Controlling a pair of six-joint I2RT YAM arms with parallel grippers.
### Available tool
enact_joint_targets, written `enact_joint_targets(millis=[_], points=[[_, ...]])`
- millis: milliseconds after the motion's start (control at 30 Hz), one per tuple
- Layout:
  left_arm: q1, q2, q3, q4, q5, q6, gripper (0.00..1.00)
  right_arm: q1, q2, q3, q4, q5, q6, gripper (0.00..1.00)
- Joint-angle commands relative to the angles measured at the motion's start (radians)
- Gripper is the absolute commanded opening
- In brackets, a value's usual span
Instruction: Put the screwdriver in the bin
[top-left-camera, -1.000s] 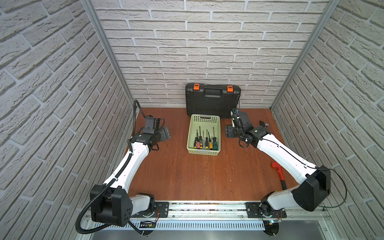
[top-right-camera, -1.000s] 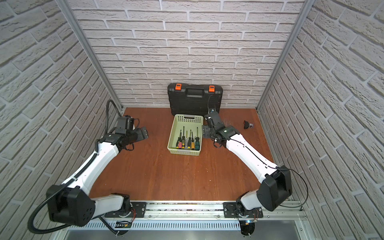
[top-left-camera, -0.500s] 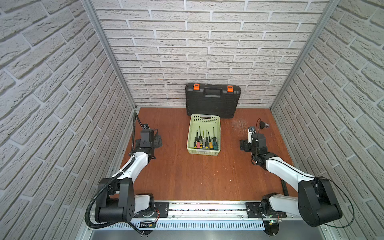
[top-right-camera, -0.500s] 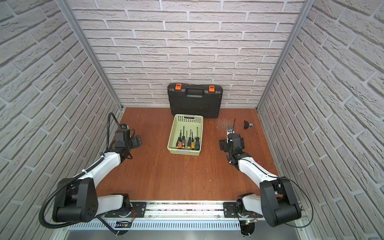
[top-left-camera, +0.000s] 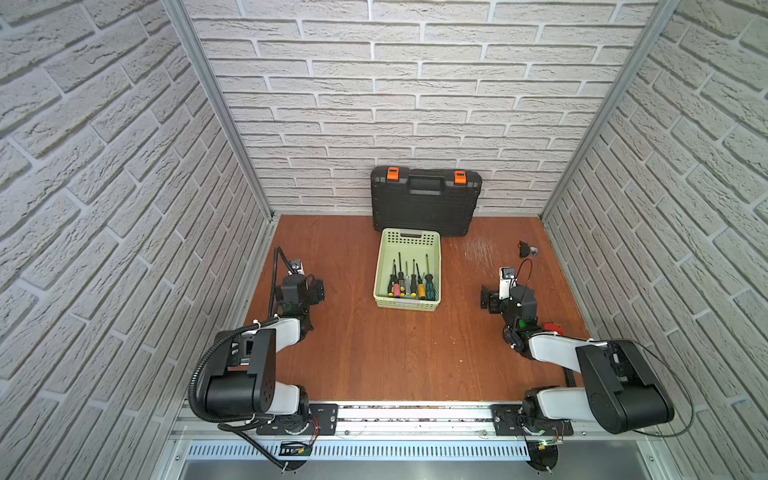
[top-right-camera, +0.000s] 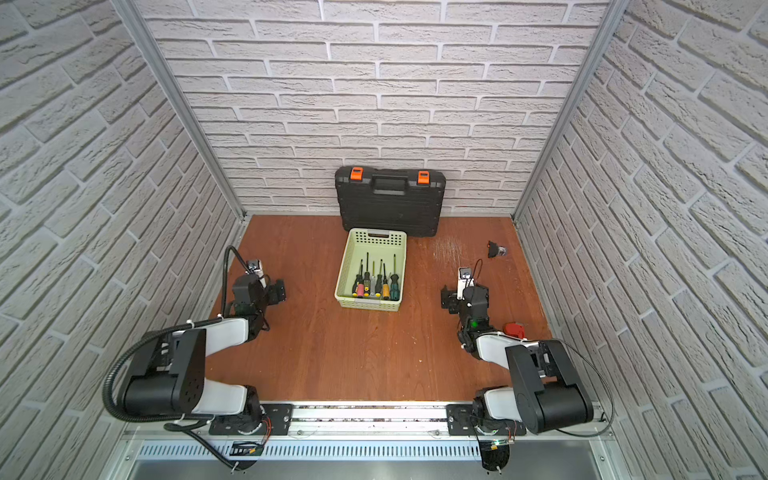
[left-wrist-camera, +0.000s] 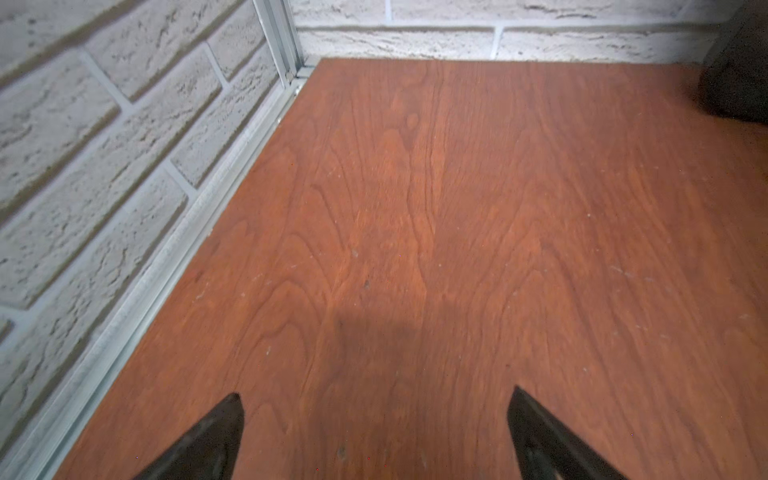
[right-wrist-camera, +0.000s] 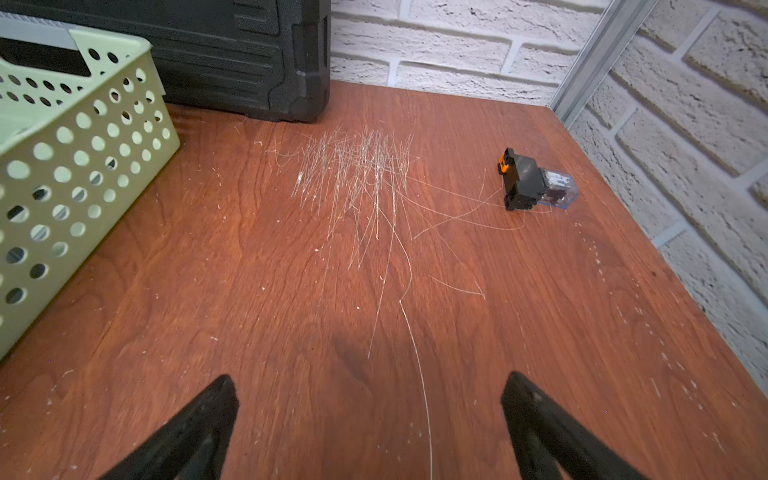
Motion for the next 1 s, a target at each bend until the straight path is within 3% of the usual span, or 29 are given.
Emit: enact_joint_targets(millis=[0, 33, 100, 233, 967], points=[[0.020, 0.061, -0.026, 0.240, 0.027, 0.036, 0.98, -0.004, 0.079, -0.005, 0.219, -0.018, 0.013, 0.99], [0.020, 0.101, -0.028, 0.279, 0.035, 0.038, 0.98, -0.004, 0.112, -0.021, 0.300, -0.023, 0.010, 0.99], [0.025, 0.155, -0.052, 0.375, 0.040, 0.037, 0.98, -0.006, 0.093, -0.026, 0.273, -0.025, 0.012, 0.99], [0.042, 0.144, -0.044, 0.337, 0.066, 0.020, 0.98, -0.022, 0.099, 0.048, 0.137, -0.049, 0.023, 0.99], [0.035, 0.146, -0.042, 0.338, 0.056, 0.028, 0.98, -0.024, 0.089, 0.037, 0.148, -0.055, 0.023, 0.99]])
